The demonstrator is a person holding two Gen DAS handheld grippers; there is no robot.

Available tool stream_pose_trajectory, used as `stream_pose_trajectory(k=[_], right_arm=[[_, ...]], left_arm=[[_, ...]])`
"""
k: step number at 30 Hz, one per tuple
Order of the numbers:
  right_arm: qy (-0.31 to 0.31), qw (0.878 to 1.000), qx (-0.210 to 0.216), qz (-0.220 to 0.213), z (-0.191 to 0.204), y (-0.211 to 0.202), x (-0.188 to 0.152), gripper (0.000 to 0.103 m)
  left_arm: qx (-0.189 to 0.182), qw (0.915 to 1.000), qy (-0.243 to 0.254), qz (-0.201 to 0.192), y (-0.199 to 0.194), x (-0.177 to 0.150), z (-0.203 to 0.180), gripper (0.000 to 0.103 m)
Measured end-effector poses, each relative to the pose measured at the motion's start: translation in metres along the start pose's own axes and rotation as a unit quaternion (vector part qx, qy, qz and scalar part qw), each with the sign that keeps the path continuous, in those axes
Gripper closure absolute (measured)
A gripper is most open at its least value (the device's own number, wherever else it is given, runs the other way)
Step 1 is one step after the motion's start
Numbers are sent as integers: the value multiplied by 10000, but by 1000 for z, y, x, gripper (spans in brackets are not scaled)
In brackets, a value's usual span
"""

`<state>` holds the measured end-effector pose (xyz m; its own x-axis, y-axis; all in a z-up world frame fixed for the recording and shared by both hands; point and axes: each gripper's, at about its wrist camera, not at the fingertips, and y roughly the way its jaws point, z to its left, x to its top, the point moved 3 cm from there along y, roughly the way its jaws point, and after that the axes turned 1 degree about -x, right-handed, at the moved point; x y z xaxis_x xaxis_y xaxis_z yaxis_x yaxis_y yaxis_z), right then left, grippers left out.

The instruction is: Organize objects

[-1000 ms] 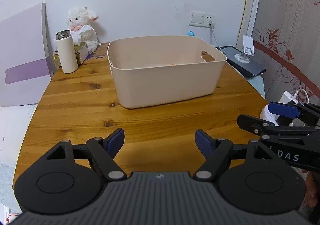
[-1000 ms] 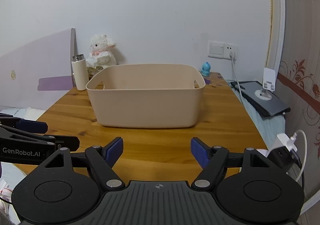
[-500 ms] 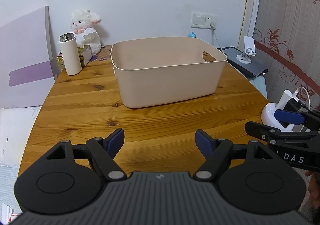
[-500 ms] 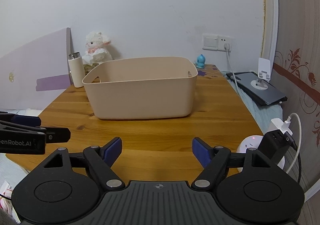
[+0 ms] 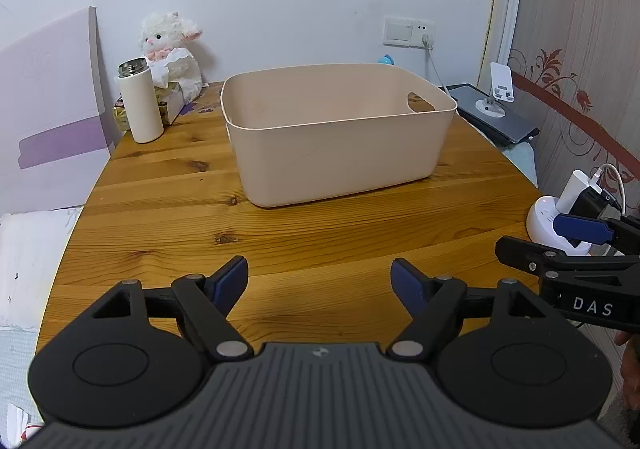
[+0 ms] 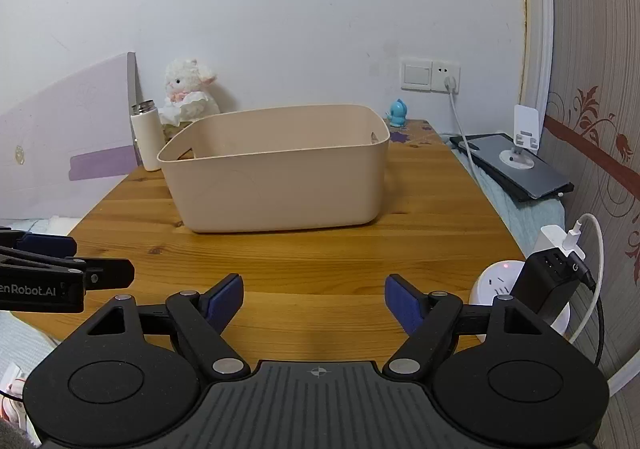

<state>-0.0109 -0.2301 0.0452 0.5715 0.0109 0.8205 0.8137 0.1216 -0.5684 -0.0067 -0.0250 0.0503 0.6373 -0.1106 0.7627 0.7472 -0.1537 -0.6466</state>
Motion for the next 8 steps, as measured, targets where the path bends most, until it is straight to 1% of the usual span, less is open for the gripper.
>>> stream_pose_trajectory(k=[8], right_arm=[[32, 10000, -29, 82, -5, 9, 0, 23]], left_arm=[[-16, 10000, -20, 34, 4, 1, 0, 21]])
